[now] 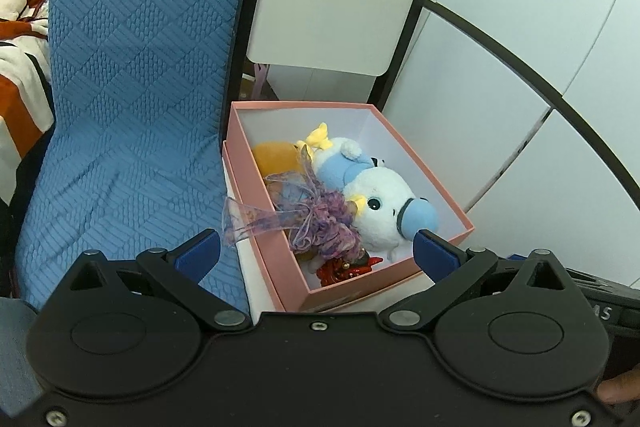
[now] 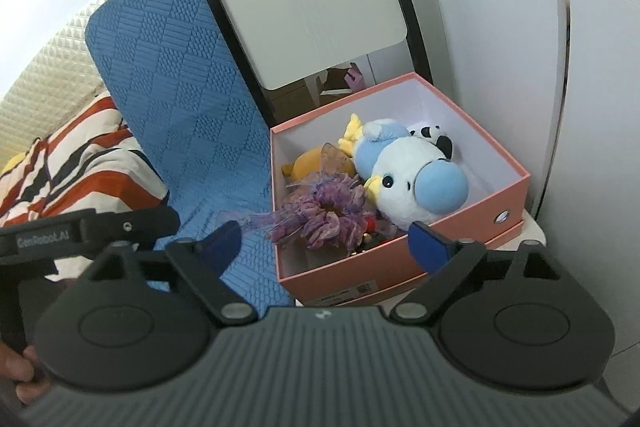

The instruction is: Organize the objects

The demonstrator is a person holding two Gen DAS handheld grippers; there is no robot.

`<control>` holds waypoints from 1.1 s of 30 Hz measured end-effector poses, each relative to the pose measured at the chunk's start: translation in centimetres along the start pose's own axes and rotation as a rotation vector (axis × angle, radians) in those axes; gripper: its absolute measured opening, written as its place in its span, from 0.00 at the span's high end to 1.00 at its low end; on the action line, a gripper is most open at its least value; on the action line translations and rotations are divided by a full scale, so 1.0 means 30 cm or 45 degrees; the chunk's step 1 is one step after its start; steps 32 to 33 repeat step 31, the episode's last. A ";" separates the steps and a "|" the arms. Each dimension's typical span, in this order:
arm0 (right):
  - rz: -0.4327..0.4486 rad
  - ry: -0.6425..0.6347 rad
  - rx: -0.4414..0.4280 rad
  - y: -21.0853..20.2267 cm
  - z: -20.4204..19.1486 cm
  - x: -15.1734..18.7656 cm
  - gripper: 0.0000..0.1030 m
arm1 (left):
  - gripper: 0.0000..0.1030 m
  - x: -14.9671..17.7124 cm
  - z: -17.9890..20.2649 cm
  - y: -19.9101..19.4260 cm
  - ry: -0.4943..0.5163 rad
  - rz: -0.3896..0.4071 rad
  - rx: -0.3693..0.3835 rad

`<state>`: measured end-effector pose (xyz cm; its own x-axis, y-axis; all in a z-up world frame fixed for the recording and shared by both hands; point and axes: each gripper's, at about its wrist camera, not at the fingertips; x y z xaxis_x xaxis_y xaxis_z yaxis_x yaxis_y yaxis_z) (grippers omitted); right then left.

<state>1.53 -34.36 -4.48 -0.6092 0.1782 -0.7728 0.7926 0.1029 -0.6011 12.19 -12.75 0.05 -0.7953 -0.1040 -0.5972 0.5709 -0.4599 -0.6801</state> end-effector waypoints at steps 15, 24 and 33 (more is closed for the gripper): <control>-0.072 0.020 -0.009 0.081 0.004 0.021 0.00 | 0.00 0.008 0.001 0.014 -0.038 0.024 -0.009; -0.096 0.019 0.001 0.093 0.010 0.022 0.00 | 0.00 0.010 0.012 0.019 -0.033 0.016 -0.004; -0.093 0.053 -0.001 0.095 0.025 0.023 0.00 | 0.00 0.011 0.016 0.002 -0.021 0.035 -0.005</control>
Point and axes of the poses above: each gripper's, at about its wrist camera, not at the fingertips, and y roughly the way its jaws point, z to its right, x to its underside, and after that the axes turned 12 degrees about -y, right-handed
